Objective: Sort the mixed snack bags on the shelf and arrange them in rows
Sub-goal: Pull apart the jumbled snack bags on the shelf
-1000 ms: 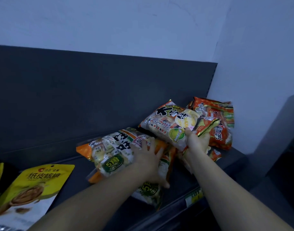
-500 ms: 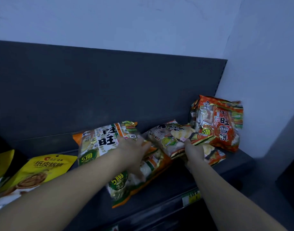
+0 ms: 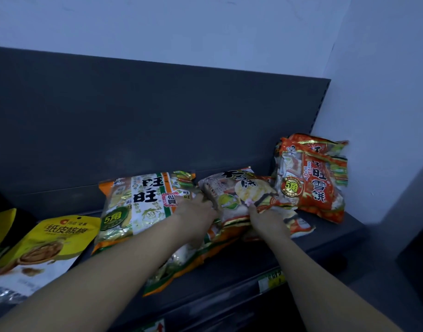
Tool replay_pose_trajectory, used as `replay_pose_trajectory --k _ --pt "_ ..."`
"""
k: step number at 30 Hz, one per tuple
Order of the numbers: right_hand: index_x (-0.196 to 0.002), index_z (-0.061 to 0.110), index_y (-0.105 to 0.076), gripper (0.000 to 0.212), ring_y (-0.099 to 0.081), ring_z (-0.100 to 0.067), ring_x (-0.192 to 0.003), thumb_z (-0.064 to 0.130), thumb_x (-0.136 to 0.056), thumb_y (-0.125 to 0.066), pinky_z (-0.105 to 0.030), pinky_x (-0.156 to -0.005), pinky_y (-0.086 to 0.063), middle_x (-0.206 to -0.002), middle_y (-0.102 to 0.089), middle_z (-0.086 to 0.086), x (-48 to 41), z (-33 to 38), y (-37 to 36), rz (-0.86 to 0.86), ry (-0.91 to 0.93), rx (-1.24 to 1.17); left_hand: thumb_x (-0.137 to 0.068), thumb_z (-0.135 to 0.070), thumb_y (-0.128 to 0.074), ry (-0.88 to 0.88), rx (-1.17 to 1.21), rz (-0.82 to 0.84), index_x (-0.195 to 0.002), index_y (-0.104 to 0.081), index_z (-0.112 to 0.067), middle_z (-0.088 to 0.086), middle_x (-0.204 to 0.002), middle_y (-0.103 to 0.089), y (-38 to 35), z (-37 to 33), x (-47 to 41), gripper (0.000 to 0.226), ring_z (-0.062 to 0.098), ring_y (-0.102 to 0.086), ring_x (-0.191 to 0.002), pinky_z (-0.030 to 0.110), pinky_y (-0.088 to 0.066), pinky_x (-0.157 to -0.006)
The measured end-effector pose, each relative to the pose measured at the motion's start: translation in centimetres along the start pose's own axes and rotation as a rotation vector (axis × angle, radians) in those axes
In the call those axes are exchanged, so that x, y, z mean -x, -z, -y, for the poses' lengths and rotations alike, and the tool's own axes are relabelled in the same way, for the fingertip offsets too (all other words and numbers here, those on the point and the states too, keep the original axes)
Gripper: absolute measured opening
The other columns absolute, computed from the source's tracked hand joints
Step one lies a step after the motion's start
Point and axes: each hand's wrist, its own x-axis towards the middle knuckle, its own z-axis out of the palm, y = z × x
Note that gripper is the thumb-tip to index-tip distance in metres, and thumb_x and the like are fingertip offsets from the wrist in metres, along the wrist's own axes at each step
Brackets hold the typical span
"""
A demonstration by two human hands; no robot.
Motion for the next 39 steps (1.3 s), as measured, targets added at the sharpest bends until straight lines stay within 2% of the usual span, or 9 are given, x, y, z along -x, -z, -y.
replay_pose_trajectory --k 4,9,13,20,25,29,32,35,39 --pt "-0.117 -0.003 -0.059 0.073 -0.057 -0.031 -0.103 0.062 -0.096 -0.031 -0.035 -0.085 -0.045 -0.114 -0.06 -0.016 0.3 0.8 -0.8 0.065 0.083 -0.014 -0.074 -0.043 -0.078 0.034 -0.07 0.132 -0.148 -0.027 -0.026 0.001 -0.142 -0.035 0.7 0.7 1.0 0.091 0.03 -0.03 -0.131 0.062 -0.042 -0.094" --pt "-0.075 0.009 -0.055 0.068 -0.057 -0.028 -0.085 0.074 -0.086 -0.039 -0.032 -0.071 -0.044 -0.082 -0.056 -0.007 -0.4 0.3 -0.2 0.062 0.1 -0.026 -0.072 -0.067 -0.066 0.068 -0.023 0.164 -0.149 -0.027 -0.027 0.003 -0.146 -0.034 0.2 0.5 0.9 0.095 0.031 -0.029 -0.135 0.073 -0.027 -0.1" --pt "-0.098 0.008 -0.067 0.105 -0.055 -0.035 -0.108 0.099 -0.055 -0.035 -0.04 -0.083 -0.047 -0.112 -0.06 -0.015 -0.1 -0.8 -0.4 -0.136 0.057 0.068 -0.082 -0.055 -0.065 0.122 0.002 0.205 -0.142 -0.042 -0.024 0.003 -0.137 -0.051 -0.1 0.7 1.0 0.071 0.031 -0.041 -0.132 0.075 -0.019 -0.103" --pt "-0.122 0.006 -0.057 0.083 -0.056 -0.034 -0.112 0.076 -0.077 -0.054 -0.037 -0.088 -0.046 -0.125 -0.058 -0.014 0.7 -0.3 0.4 0.006 0.084 -0.02 -0.08 -0.048 -0.071 0.198 -0.11 0.355 -0.136 -0.049 -0.019 0.006 -0.135 -0.05 0.4 1.2 2.4 0.067 0.032 -0.045 -0.126 0.068 -0.031 -0.101" --pt "-0.101 0.012 -0.058 0.073 -0.063 -0.031 -0.094 0.075 -0.063 -0.061 -0.042 -0.086 -0.053 -0.108 -0.064 -0.011 1.9 -0.1 -0.9 0.036 0.15 -0.058 -0.075 -0.045 -0.077 0.166 -0.109 0.361 -0.135 -0.051 -0.024 0.005 -0.135 -0.049 0.3 1.9 3.3 0.069 0.032 -0.043 -0.129 0.064 -0.038 -0.098" --pt "-0.097 0.011 -0.06 0.056 -0.06 -0.02 -0.086 0.062 -0.076 -0.067 -0.033 -0.075 -0.051 -0.097 -0.063 -0.005 2.0 -0.2 -0.4 0.108 0.224 -0.152 -0.07 -0.042 -0.081 0.161 -0.081 0.368 -0.14 -0.045 -0.028 0.007 -0.137 -0.045 -0.3 3.2 3.8 0.08 0.033 -0.041 -0.13 0.057 -0.043 -0.096" --pt "-0.073 0.012 -0.061 0.061 -0.059 -0.019 -0.071 0.071 -0.084 -0.05 -0.03 -0.061 -0.044 -0.076 -0.062 -0.003 2.1 -0.5 0.0 0.037 0.19 -0.259 -0.073 -0.032 -0.08 0.119 -0.041 0.227 -0.123 -0.061 -0.02 0.006 -0.126 -0.049 -0.5 4.3 4.6 0.054 0.029 -0.045 -0.121 0.046 -0.05 -0.092" --pt "-0.063 0.012 -0.058 0.056 -0.06 -0.024 -0.068 0.062 -0.086 -0.056 -0.029 -0.058 -0.046 -0.072 -0.063 -0.006 2.3 -0.7 0.0 -0.272 0.11 -0.243 -0.086 -0.017 -0.061 0.18 0.032 -0.029 -0.085 -0.064 -0.015 0.004 -0.103 -0.061 -0.3 5.0 5.1 0.003 0.023 -0.055 -0.089 0.038 -0.055 -0.077" --pt "-0.089 0.015 -0.059 0.036 -0.053 -0.027 -0.101 0.045 -0.078 -0.074 -0.038 -0.083 -0.044 -0.101 -0.059 -0.008 2.1 -0.2 0.2 -0.597 0.284 -0.115 -0.087 -0.017 -0.055 0.286 0.069 -0.322 -0.078 -0.061 -0.018 0.0 -0.091 -0.062 0.0 4.7 5.1 0.011 0.022 -0.059 -0.084 0.032 -0.05 -0.06"
